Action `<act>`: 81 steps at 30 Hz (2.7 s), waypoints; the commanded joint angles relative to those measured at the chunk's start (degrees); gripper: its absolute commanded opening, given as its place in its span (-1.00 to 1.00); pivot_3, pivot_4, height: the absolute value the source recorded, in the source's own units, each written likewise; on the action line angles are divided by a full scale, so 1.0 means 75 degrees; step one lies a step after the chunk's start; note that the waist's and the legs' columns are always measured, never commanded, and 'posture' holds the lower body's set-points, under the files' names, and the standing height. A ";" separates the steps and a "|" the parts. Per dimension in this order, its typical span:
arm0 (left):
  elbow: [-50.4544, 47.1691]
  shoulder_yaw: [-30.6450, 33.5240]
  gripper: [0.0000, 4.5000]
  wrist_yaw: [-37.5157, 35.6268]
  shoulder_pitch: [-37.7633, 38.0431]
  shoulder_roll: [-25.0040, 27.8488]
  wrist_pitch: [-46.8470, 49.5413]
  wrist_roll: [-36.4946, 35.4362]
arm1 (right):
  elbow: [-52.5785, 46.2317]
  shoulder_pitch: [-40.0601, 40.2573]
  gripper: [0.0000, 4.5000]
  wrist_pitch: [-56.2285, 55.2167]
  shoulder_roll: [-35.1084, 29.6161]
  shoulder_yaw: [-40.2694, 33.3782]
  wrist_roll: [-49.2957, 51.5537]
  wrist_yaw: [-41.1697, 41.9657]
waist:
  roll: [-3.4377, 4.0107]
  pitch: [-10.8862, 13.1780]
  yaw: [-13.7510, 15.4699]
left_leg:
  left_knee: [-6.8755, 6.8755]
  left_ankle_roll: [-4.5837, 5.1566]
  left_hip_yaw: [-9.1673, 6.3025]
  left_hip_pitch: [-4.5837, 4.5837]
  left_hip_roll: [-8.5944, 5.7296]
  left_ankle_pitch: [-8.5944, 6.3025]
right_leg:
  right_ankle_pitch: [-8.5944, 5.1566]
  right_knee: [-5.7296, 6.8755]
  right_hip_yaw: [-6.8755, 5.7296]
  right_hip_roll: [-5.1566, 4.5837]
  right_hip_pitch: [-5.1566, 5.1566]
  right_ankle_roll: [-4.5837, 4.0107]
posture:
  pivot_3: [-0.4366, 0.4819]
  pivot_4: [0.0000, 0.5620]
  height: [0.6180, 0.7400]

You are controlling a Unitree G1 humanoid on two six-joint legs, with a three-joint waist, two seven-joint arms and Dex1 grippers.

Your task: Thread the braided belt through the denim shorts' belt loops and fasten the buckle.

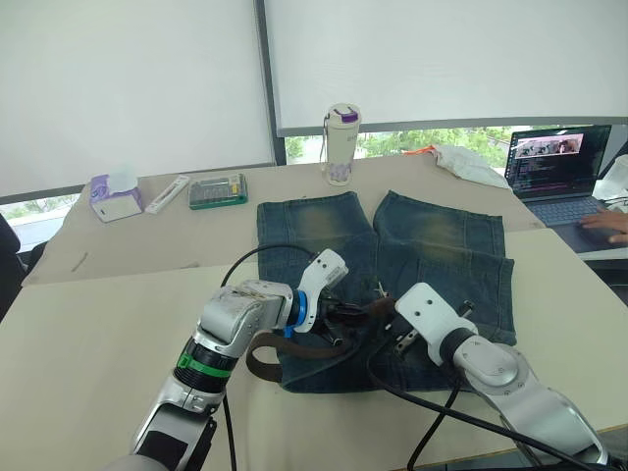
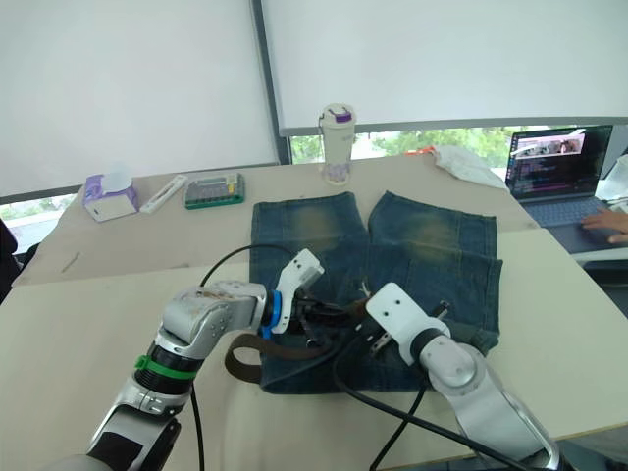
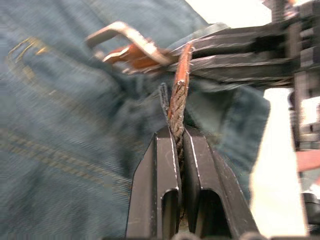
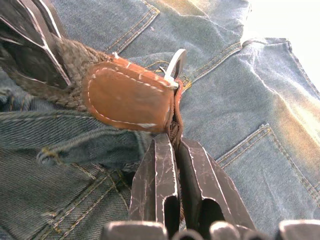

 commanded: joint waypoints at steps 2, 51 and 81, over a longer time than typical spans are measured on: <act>0.0191 0.0212 -1.00 0.0475 -0.0104 -0.0069 -0.0117 0.0146 | -0.0315 0.0039 -1.00 -0.0379 -0.0183 -0.0294 -0.0415 0.0002 | 0.0000 0.0000 0.0010 | 0.0000 0.0000 0.0000 0.0000 -0.0001 0.0000 | 0.0000 0.0000 0.0000 -0.0002 0.0000 0.0000 | -0.05 -0.47 1.00; 0.0146 -0.0229 -1.00 0.0274 0.0323 0.0625 -0.2116 0.0591 | -0.0874 0.0720 -1.00 -0.0616 0.0210 -0.0494 -0.1361 0.1162 | -0.0001 0.0000 -0.0014 | -0.0001 -0.0005 0.0001 0.0000 0.0001 0.0000 | 0.0000 -0.0003 0.0003 0.0002 -0.0007 0.0000 | -0.05 -0.47 1.00; 0.0809 -0.1133 -1.00 -0.1461 0.0914 0.1254 -0.5458 0.2220 | -0.0758 0.0854 -1.00 -0.0380 0.0180 -0.0472 -0.0983 0.1290 | 0.0007 -0.0005 -0.0025 | -0.0005 -0.0001 0.0004 0.0002 0.0001 -0.0004 | 0.0000 0.0002 0.0002 0.0004 -0.0007 0.0000 | -0.05 -0.47 1.00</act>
